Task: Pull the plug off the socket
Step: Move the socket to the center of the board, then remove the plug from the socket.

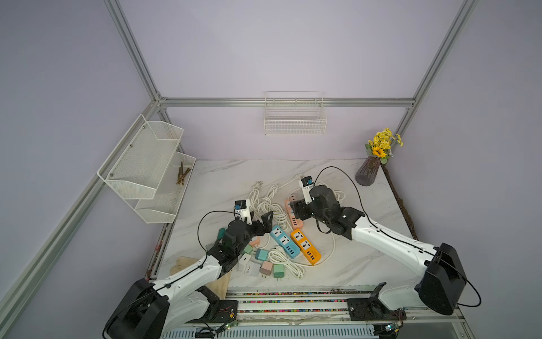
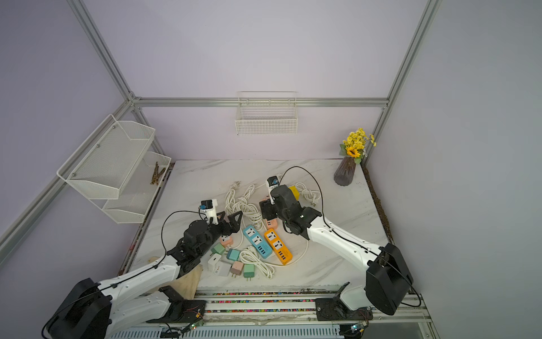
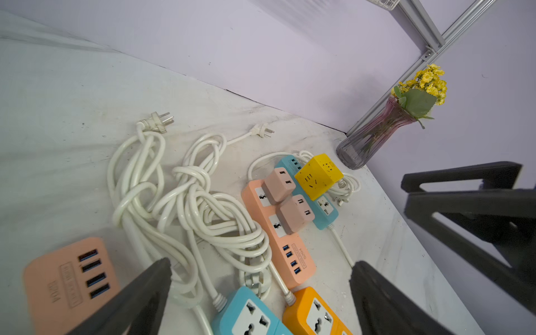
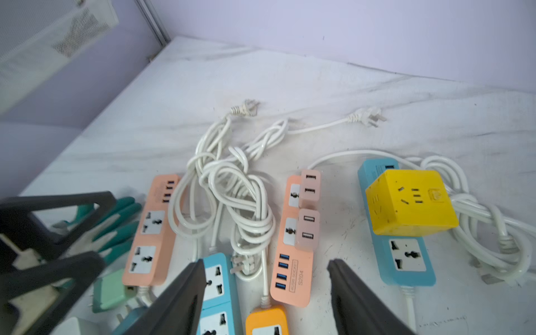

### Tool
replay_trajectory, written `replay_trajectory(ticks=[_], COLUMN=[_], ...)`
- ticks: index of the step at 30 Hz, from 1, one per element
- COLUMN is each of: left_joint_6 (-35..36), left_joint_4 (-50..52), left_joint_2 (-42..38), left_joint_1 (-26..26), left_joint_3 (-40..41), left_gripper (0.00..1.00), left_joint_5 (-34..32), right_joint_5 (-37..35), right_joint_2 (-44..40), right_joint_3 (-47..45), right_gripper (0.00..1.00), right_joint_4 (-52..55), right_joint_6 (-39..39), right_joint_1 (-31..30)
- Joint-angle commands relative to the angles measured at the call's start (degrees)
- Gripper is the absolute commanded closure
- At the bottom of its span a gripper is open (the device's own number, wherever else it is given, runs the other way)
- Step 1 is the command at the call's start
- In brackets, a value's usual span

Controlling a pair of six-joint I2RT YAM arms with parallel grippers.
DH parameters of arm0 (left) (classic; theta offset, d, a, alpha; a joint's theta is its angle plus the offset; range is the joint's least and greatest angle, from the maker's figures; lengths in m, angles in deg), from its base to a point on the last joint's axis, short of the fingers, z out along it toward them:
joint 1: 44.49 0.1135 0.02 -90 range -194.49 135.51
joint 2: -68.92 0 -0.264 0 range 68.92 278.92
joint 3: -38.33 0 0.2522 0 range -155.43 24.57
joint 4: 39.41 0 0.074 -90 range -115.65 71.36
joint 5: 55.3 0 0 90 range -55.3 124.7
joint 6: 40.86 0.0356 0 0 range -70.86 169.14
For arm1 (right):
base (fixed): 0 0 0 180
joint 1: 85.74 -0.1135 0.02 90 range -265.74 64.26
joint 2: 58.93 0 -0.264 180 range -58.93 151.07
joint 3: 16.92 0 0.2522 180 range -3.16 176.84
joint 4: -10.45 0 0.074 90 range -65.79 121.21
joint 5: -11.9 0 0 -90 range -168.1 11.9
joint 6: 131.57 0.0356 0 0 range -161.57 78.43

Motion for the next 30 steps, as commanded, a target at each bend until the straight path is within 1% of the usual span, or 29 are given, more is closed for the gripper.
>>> replay_trajectory(ticks=[1,2,3,5,7,9,10,13,14,16,22,25,26,30], left_joint_6=[-5.85,-5.83,-6.38,-6.87,-6.64,-6.79,-6.88,-7.18,-7.47,-8.88,-12.23,-12.86,-13.03,-13.3], left_joint_4=[-1.89,-2.22,-1.17,3.11,5.51,7.54,9.81,17.37,19.16,21.65,21.33,22.71,23.23,26.09], left_joint_2=[5.11,7.48,9.69,13.0,15.31,19.64,21.05,25.16,26.17,28.29,35.31,37.96,38.78,42.85], left_joint_1=[0.43,0.44,0.43,0.47,0.44,0.6,0.76,1.05,1.12,1.67,4.61,5.3,5.37,5.87], left_joint_3=[-7.69,-9.45,-11.24,-14.14,-15.63,-17.33,-19.06,-25.34,-26.89,-29.59,-34.59,-37.26,-38.01,-41.43], left_gripper=[0.05,0.13,0.22,0.3,0.4,0.45,0.48,0.54,0.55,0.57,0.58,0.58,0.58,0.59], left_joint_5=[8.94,11.31,12.57,13.28,12.07,11.04,11.67,14.31,14.61,15.81,25.38,26.52,26.54,27.93], right_joint_5=[11.96,14.14,14.47,12.61,10.64,9.41,9.1,11.46,12.44,12.0,10.42,9.5,9.68,11.35], right_joint_2=[2.36,3.5,4.52,5.85,6.1,5.92,6.24,9.47,10.5,13.36,19.61,21.7,22.27,24.13], right_joint_3=[-0.72,-0.27,-0.13,-0.62,-1.99,-3.86,-4.72,-3.17,-2.22,0.79,4.62,6.58,7.25,7.99], right_gripper=[0.31,0.32,0.32,0.32,0.32,0.32,0.32,0.32,0.32,0.32,0.32,0.32,0.38,0.42], right_joint_4=[-7.05,-6.68,-5.86,-4.42,-4.05,-5.95,-7.45,-6.37,-5.63,-2.01,-0.1,0.39,0.76,0.77], right_joint_6=[3.99,4.51,4.16,3.12,3.28,2.98,2.81,1.78,1.2,1.05,1.92,3.02,3.07,2.77], right_joint_1=[5.4,6.49,7.01,7.25,7.46,7.57,7.56,7.57,7.6,7.56,8.88,9.65,9.83,9.9])
